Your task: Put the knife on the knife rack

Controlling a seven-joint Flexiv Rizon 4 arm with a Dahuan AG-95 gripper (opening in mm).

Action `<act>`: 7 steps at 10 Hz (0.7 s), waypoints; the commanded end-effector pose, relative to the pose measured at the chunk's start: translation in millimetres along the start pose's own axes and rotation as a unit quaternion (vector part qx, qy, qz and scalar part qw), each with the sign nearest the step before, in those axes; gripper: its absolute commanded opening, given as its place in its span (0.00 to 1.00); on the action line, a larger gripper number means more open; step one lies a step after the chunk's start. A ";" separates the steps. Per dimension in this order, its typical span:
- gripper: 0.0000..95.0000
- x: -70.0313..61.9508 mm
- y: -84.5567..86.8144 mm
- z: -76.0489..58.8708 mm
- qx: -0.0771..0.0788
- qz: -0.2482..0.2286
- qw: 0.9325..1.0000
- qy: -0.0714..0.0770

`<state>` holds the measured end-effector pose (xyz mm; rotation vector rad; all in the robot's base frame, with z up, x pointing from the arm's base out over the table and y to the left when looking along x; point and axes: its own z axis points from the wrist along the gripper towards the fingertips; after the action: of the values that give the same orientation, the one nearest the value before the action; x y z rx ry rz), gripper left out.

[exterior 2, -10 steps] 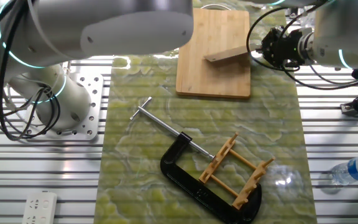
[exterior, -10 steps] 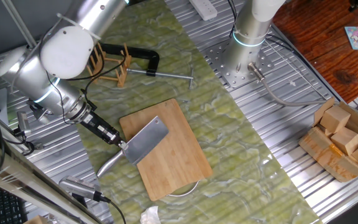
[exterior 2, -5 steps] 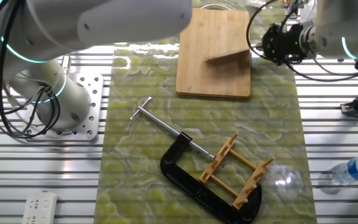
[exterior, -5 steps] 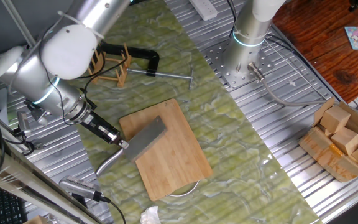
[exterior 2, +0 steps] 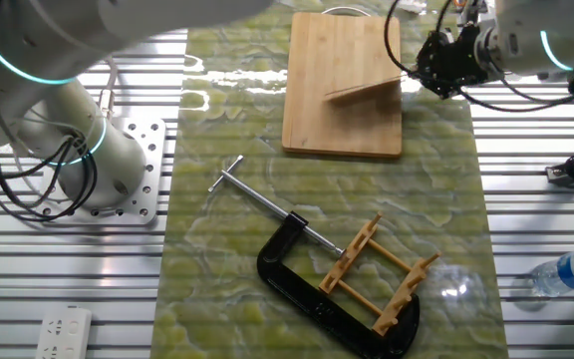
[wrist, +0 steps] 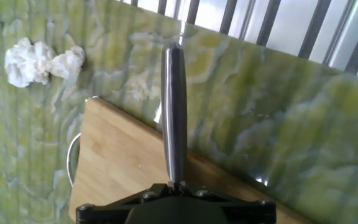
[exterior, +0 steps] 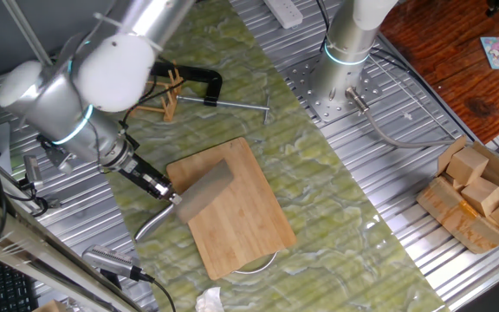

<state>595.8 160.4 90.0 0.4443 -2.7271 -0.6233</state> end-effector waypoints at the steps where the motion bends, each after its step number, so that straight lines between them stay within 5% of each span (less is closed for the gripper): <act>1: 0.00 6.7 3.3 -0.5 0.033 0.008 0.999 -0.011; 7: 0.00 11.9 11.8 4.7 0.057 0.021 0.998 -0.029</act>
<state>580.6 169.2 92.6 0.3985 -2.8363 -0.4753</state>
